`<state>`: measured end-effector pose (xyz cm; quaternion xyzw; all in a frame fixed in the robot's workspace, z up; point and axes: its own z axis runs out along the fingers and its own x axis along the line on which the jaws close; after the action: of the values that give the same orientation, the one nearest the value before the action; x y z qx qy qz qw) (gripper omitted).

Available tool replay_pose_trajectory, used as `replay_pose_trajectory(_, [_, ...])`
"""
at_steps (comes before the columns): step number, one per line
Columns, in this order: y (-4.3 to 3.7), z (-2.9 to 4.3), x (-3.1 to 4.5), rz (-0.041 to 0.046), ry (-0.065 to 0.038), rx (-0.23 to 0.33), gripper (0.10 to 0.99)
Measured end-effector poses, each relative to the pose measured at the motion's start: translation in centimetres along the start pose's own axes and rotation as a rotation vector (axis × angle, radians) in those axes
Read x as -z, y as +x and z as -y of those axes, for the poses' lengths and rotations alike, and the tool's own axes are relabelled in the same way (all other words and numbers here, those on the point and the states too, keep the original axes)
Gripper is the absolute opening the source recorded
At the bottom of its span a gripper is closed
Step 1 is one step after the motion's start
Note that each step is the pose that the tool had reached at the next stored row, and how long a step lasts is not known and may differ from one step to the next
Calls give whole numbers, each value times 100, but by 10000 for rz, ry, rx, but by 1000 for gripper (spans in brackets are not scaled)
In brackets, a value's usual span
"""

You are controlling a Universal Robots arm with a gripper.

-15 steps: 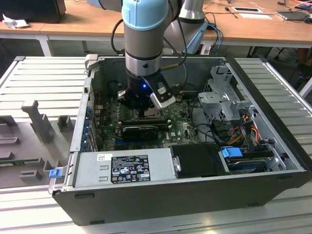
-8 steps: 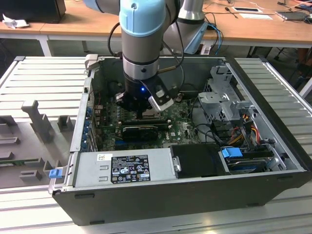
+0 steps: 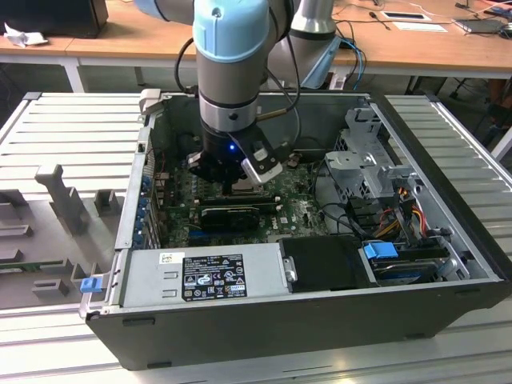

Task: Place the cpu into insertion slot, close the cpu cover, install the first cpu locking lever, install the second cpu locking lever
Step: 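Install the second cpu locking lever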

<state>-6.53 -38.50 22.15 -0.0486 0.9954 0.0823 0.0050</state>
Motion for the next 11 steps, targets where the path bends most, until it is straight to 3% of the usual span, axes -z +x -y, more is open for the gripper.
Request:
replay_pose_trajectory(4, [46, 6, -28, 5, -75, 6, 106])
replay_pose_trajectory(6, [66, 24, -56, 15, -188, 17, 106])
replay_pose_trajectory(11, [76, 32, -104, 29, -334, 17, 106])
